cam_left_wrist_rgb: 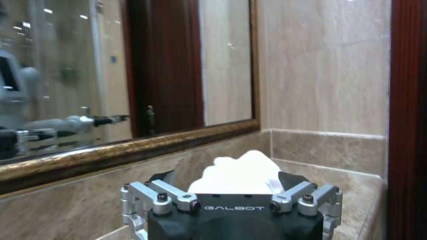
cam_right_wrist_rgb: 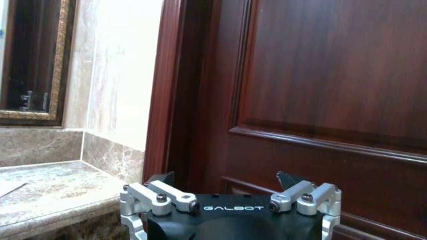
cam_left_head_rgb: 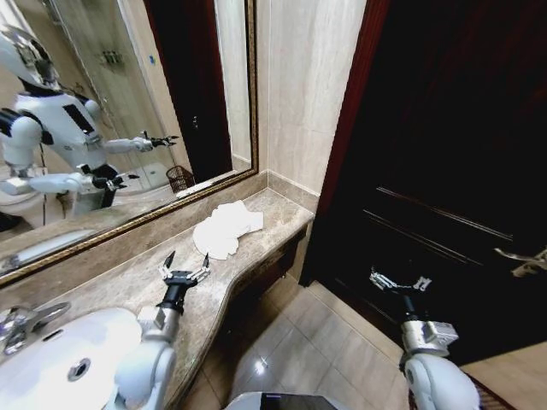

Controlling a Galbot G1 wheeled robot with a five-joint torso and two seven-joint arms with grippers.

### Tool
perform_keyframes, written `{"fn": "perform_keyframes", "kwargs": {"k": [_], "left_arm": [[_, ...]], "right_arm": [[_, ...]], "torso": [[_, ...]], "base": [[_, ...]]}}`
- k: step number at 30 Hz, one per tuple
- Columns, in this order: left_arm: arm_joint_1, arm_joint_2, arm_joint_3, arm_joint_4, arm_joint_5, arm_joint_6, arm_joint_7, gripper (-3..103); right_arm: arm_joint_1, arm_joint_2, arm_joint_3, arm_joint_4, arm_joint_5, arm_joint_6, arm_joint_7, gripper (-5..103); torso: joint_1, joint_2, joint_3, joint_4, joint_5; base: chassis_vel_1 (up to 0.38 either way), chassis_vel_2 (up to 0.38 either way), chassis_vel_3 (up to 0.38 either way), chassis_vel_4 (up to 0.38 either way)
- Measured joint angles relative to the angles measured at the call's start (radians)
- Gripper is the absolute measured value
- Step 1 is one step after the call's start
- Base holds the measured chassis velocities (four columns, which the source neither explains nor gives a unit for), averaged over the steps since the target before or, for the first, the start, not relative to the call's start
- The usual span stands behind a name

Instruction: Discard the used towel into the hamper.

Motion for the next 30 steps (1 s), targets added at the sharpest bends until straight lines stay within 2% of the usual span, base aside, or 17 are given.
{"fn": "perform_keyframes", "kwargs": {"k": [1,3,4,5,7,8,9,11,12,13,14,17,18,20,25,29,30], "left_arm": [[0.0,0.0,0.0,0.0,0.0,0.0,0.0,100],[-0.046,0.086,-0.008,0.006,-0.098,0.077,-0.01,100],[-0.046,0.086,-0.008,0.006,-0.098,0.077,-0.01,100],[-0.065,0.12,-0.012,0.006,-0.14,0.111,-0.021,100],[-0.124,0.203,-0.005,0.023,-0.213,0.166,-0.037,100],[-0.149,0.235,0.002,0.036,-0.237,0.18,-0.039,100],[-0.149,0.235,0.002,0.036,-0.237,0.18,-0.039,100],[-0.214,0.307,0.033,0.08,-0.288,0.206,-0.043,100],[-0.246,0.333,0.054,0.109,-0.306,0.213,-0.043,100],[-0.246,0.333,0.054,0.109,-0.306,0.213,-0.043,100],[-0.3,0.363,0.095,0.156,-0.333,0.222,-0.045,100],[-0.432,0.387,0.196,0.253,-0.377,0.241,-0.058,100],[-0.432,0.387,0.196,0.253,-0.377,0.241,-0.058,100],[-0.552,0.385,0.273,0.339,-0.385,0.266,-0.074,100],[-0.673,0.361,0.355,0.459,-0.385,0.284,-0.089,100],[-0.79,0.325,0.439,0.581,-0.407,0.374,-0.136,100],[-0.79,0.325,0.439,0.581,-0.407,0.374,-0.136,100]], "right_arm": [[0.0,0.0,0.0,0.0,0.0,0.0,0.0,100],[0.012,-0.009,-0.004,0.007,0.001,-0.037,0.01,100],[0.012,-0.009,-0.004,0.007,0.001,-0.037,0.01,100],[0.023,-0.016,-0.009,0.007,0.0,-0.055,0.012,100],[0.03,-0.019,-0.011,0.008,-0.004,-0.075,0.019,100],[0.031,-0.018,-0.011,0.01,-0.006,-0.081,0.024,100],[0.031,-0.018,-0.011,0.01,-0.006,-0.081,0.024,100],[0.03,-0.012,-0.01,0.015,-0.012,-0.092,0.036,100],[0.028,-0.01,-0.009,0.02,-0.013,-0.096,0.041,100],[0.028,-0.01,-0.009,0.02,-0.013,-0.096,0.041,100],[0.022,-0.008,-0.006,0.028,-0.014,-0.103,0.048,100],[0.013,-0.011,0.008,0.045,-0.009,-0.114,0.067,100],[0.013,-0.011,0.008,0.045,-0.009,-0.114,0.067,100],[0.011,-0.019,0.018,0.055,-0.002,-0.124,0.08,100],[0.016,-0.024,0.022,0.054,0.001,-0.129,0.09,100],[0.02,-0.015,0.017,0.047,-0.005,-0.129,0.096,100],[0.02,-0.015,0.017,0.047,-0.005,-0.129,0.096,100]], "torso": [[0.0,0.0,0.0,0.0,0.0],[0.0,0.0,0.0,-0.0006,-0.0001],[0.0,0.0,0.0,-0.0006,-0.0001],[0.001,0.0,0.0,0.0011,0.0001],[0.001,0.0,0.0,0.0009,0.0001],[0.001,0.0,0.0,0.0003,-0.0002],[0.001,0.0,0.0,0.0003,-0.0002],[0.001,0.0,0.0,-0.0003,0.0004],[0.001,0.0,0.0,0.0001,0.0],[0.001,0.0,0.0,0.0001,0.0],[0.001,0.0,0.0,-0.0001,0.0001],[0.001,0.0,0.0,0.0003,0.0],[0.001,0.0,0.0,0.0003,0.0],[0.001,0.0,0.0,-0.0003,0.0],[0.001,0.0,0.0,-0.0001,0.0],[0.001,0.0,0.0,0.0003,0.0002],[0.001,0.0,0.0,0.0003,0.0002]], "base": [[0.0,0.0,0.0,0.0],[0.0,0.0,0.0,0.0],[0.0,0.0,0.0,0.0],[0.0,0.0,0.0,0.0],[-0.003,0.05,0.038,0.004],[0.0,0.0,0.0,0.0],[0.0,0.0,0.0,0.0],[0.0,0.0,0.0,0.0],[0.0,0.0,0.0,0.0],[0.0,0.0,0.0,0.0],[0.0,0.0,0.0,0.0],[0.0,0.0,0.0,0.0],[0.0,0.0,0.0,0.0],[0.0,0.0,0.0,0.0],[0.0,0.0,0.0,0.0],[0.0,0.0,0.0,0.0],[0.0,0.0,0.0,0.0]]}}
